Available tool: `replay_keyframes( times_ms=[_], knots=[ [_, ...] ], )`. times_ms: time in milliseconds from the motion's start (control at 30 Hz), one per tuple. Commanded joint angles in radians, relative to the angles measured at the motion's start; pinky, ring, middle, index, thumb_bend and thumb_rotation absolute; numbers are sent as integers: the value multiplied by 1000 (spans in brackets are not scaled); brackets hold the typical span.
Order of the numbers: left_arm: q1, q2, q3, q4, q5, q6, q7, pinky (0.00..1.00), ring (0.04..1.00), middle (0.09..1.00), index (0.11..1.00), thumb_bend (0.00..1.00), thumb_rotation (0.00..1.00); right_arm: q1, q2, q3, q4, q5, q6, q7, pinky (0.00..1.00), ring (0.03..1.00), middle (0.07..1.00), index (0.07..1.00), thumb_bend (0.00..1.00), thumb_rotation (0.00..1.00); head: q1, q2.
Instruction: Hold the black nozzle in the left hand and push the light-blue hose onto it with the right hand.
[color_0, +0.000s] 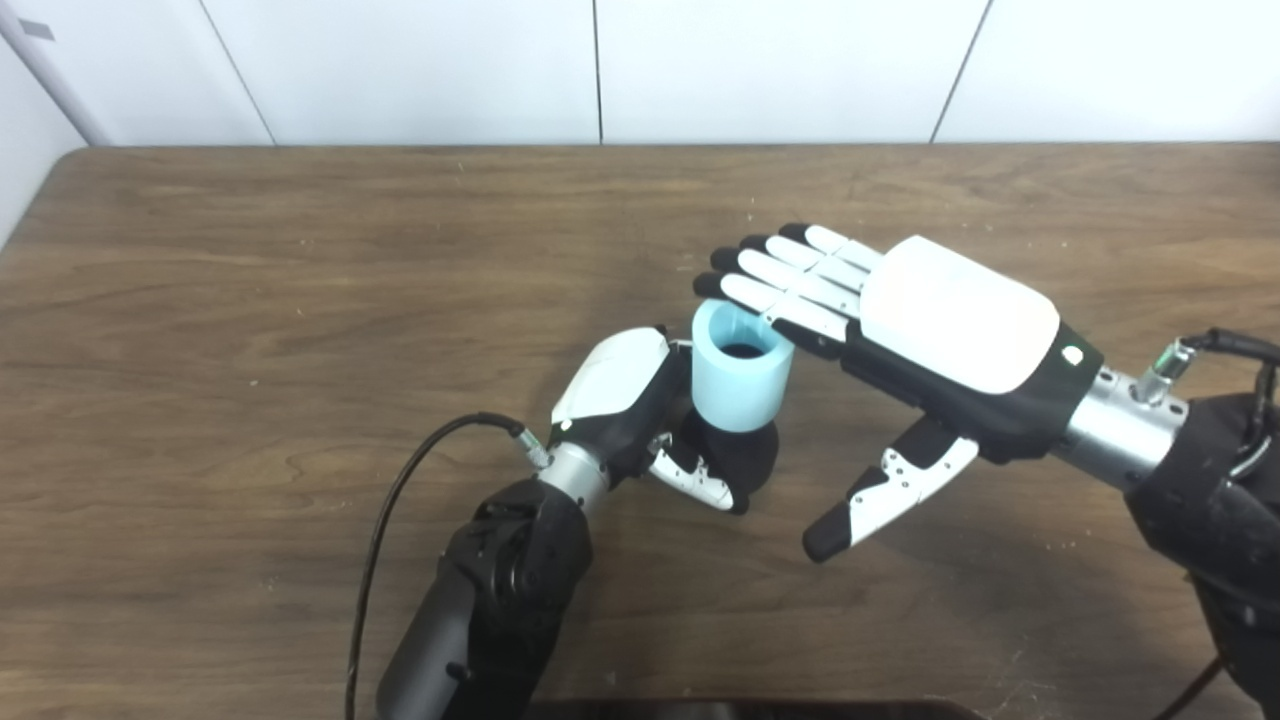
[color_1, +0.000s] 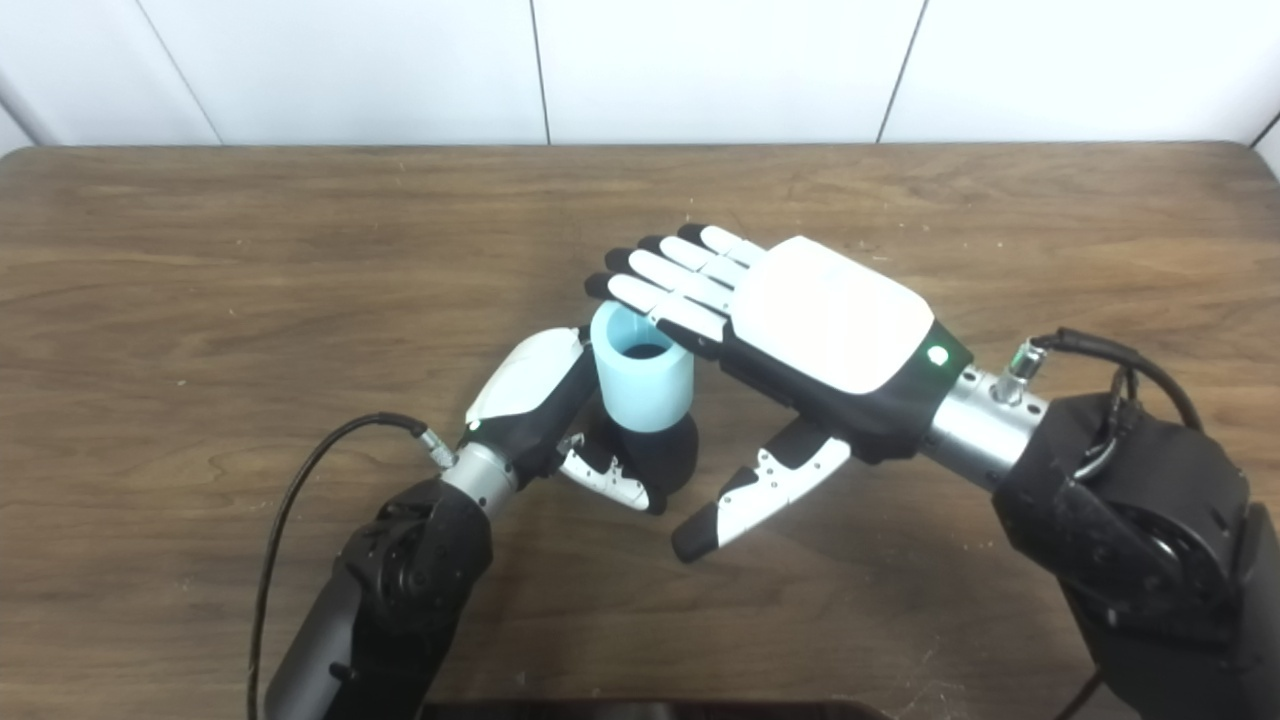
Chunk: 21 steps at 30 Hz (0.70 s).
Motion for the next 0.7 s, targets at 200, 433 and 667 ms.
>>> replay_keyframes(
  times_ms=[200,433,667],
  knots=[
    [59,27,-16,86,5,66,-123,1000,770,665,480,518,39,-6,2,-3,-24,-7,-45,-23,1000,1000,1000,1000,675,1000,0,3],
    [58,29,-17,76,9,65,-126,1000,771,647,486,517,41,5,9,15,-22,-8,-43,-14,1000,1000,1000,1000,675,1000,-1,3],
    [59,25,-14,78,2,66,-125,1000,749,621,491,515,39,11,12,21,-28,-4,-35,-4,1000,1000,1000,1000,675,1000,-3,5]
  ],
)
